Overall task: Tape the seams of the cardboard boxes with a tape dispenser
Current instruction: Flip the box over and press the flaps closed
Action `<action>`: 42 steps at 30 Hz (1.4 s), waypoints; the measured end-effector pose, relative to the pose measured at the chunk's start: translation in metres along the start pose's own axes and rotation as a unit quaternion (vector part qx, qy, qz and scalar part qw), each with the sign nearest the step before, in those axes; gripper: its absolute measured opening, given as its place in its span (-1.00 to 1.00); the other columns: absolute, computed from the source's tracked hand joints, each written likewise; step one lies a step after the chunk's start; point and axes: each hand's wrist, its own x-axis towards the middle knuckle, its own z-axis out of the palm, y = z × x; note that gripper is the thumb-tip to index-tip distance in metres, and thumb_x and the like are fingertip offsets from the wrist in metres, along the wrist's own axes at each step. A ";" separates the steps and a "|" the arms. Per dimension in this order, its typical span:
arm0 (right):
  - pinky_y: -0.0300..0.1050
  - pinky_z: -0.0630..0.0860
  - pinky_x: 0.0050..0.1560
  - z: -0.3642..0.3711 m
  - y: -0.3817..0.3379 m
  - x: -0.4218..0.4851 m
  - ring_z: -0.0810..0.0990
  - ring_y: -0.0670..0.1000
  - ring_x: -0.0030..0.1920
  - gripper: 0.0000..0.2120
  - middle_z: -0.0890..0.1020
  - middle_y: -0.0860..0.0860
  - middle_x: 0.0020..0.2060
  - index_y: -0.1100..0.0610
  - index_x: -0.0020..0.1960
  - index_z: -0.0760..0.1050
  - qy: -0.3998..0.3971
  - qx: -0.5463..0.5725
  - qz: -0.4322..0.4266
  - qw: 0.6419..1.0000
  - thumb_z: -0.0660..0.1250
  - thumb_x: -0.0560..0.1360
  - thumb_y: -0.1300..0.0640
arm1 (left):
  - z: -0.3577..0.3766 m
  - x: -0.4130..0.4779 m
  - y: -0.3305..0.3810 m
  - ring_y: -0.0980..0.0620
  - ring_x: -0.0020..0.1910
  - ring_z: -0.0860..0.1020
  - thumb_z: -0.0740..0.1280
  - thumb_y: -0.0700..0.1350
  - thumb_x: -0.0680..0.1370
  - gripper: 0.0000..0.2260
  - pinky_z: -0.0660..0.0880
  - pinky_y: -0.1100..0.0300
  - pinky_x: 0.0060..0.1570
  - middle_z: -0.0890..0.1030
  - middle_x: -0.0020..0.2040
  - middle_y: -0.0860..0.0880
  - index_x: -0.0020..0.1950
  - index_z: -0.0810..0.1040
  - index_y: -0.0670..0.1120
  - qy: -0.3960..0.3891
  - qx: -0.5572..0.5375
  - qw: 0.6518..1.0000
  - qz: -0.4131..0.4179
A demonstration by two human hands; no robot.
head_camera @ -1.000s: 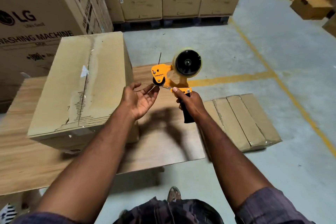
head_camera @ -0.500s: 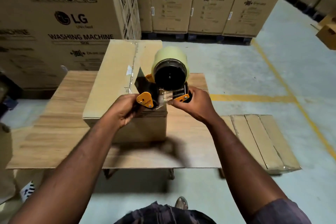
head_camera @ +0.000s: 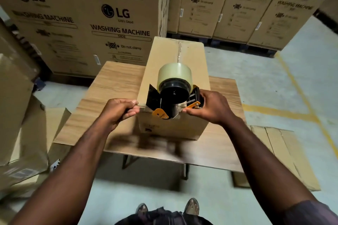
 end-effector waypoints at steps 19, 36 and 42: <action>-0.11 0.43 -0.23 0.026 -0.024 0.018 0.60 -0.04 -0.14 -0.55 0.63 -0.19 -0.23 -0.11 0.06 0.60 -0.036 -0.033 0.027 0.998 0.52 0.32 -0.37 | -0.018 0.035 -0.025 0.14 -0.41 0.59 0.33 -0.23 0.62 -0.91 0.55 0.36 -0.37 0.64 -0.24 -0.12 -0.03 0.61 -0.21 -0.001 0.018 1.000 0.011; -0.07 0.53 -0.07 0.030 -0.014 0.022 0.63 -0.08 -0.09 -0.50 0.69 -0.17 -0.17 -0.12 0.08 0.60 -0.059 0.017 0.062 0.996 0.54 0.28 -0.38 | 0.006 0.056 -0.052 0.11 -0.44 0.26 0.26 0.15 0.64 -0.68 0.21 0.24 -0.44 0.35 -0.41 0.05 -0.20 0.47 -0.03 -0.002 -0.032 0.996 -0.087; -0.01 0.61 -0.03 0.027 -0.012 0.028 0.66 -0.14 -0.12 -0.39 0.72 -0.17 -0.20 -0.10 0.00 0.67 -0.100 0.057 0.082 0.990 0.50 0.13 -0.49 | -0.002 0.061 -0.050 0.10 -0.39 0.37 0.31 0.02 0.64 -0.83 0.33 0.23 -0.39 0.44 -0.32 0.02 -0.07 0.51 -0.05 0.048 0.005 0.999 0.001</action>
